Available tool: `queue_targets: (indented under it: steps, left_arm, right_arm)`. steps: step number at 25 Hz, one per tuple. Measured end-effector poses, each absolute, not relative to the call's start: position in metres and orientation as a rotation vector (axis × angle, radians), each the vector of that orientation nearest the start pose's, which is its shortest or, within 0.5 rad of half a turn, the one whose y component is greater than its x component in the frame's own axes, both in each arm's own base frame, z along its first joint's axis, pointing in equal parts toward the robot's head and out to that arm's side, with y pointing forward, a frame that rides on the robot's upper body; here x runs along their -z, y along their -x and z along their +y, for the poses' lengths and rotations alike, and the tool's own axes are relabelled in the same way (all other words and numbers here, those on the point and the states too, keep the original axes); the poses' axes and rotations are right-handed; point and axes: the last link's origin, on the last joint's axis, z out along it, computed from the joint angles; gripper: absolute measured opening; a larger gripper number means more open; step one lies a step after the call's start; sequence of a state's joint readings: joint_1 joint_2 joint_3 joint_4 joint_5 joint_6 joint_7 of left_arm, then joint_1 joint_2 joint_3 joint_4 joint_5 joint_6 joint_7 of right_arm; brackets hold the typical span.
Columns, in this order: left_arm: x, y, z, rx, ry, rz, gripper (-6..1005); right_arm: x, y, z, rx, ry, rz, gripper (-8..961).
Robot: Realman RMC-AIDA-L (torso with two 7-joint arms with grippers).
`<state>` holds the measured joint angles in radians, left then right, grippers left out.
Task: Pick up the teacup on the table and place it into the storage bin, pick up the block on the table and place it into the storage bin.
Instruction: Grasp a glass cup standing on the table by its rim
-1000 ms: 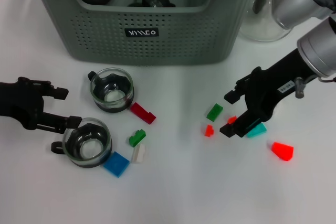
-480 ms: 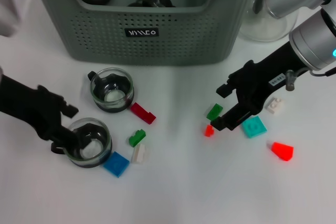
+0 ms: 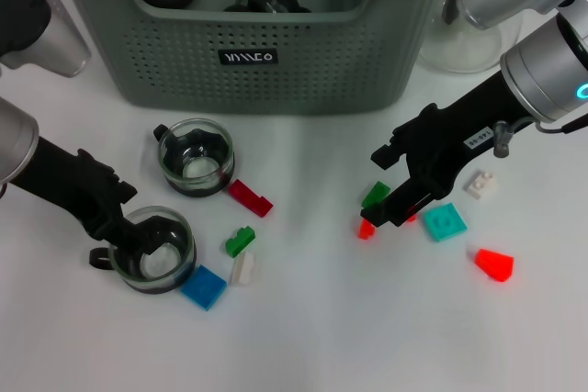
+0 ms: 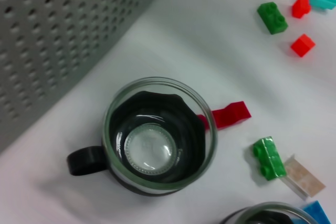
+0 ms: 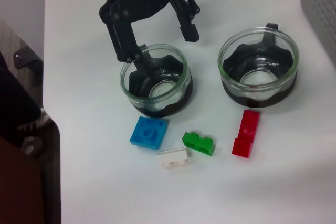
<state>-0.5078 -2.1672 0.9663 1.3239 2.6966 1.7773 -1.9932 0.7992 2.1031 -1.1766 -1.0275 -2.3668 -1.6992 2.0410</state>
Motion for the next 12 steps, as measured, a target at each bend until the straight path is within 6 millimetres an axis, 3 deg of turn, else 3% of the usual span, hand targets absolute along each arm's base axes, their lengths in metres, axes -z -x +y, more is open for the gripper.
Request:
queue_targets:
  steps: [9, 12]
  left_arm:
    - [-0.014, 0.248, 0.314, -0.51, 2.797, -0.84, 797]
    - [-0.008, 0.249, 0.315, -0.524, 2.795, -0.838, 677]
  right_arm:
    - [0.027, -0.147, 0.354, 0.272, 3.141, 0.543, 915]
    - [0.027, -0.146, 0.354, 0.271, 3.141, 0.542, 915]
